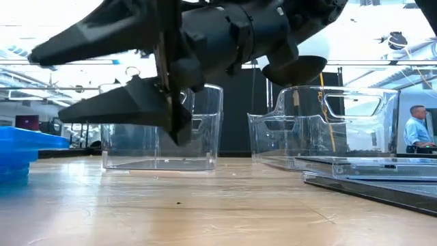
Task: Pick & place jewel cases by type
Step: Put the blue cd case into the left transparent bin
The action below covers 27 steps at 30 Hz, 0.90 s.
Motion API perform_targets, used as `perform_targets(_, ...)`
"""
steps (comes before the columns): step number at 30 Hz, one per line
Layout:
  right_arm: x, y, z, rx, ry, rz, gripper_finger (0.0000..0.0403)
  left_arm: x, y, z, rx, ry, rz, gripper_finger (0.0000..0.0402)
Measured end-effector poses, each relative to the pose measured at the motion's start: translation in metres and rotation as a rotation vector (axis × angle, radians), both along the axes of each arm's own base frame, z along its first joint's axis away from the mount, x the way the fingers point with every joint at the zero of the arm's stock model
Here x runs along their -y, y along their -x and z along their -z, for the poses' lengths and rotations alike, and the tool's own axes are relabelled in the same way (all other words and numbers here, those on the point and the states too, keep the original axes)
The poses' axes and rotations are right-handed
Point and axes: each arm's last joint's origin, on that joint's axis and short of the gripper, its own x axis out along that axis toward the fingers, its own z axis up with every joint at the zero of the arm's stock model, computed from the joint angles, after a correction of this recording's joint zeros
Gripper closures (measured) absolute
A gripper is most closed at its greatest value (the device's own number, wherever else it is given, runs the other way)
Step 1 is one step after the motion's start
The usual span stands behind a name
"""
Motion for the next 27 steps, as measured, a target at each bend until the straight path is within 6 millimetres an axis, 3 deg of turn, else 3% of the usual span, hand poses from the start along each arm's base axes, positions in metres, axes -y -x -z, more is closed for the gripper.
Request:
perform_targets(5, 0.014, -0.004, 0.001, -0.116, -0.168, 0.082, 0.0202, 0.000, 0.001, 0.000, 0.007, -0.008, 0.030, 0.0394)
perform_targets(14, 0.040, -0.009, 0.005, -0.200, -0.229, 0.129, 0.0202, 0.000, 0.000, 0.000, 0.042, -0.041, 0.077, 0.0392)
perform_targets(19, 0.039, -0.008, 0.006, -0.196, -0.204, 0.124, 0.0202, -0.001, -0.001, 0.000, 0.079, -0.070, 0.081, 0.0396)
perform_targets(27, 0.022, -0.008, 0.016, -0.140, -0.177, 0.116, 0.0202, 0.000, -0.004, -0.001, 0.145, -0.084, 0.071, 0.0388)
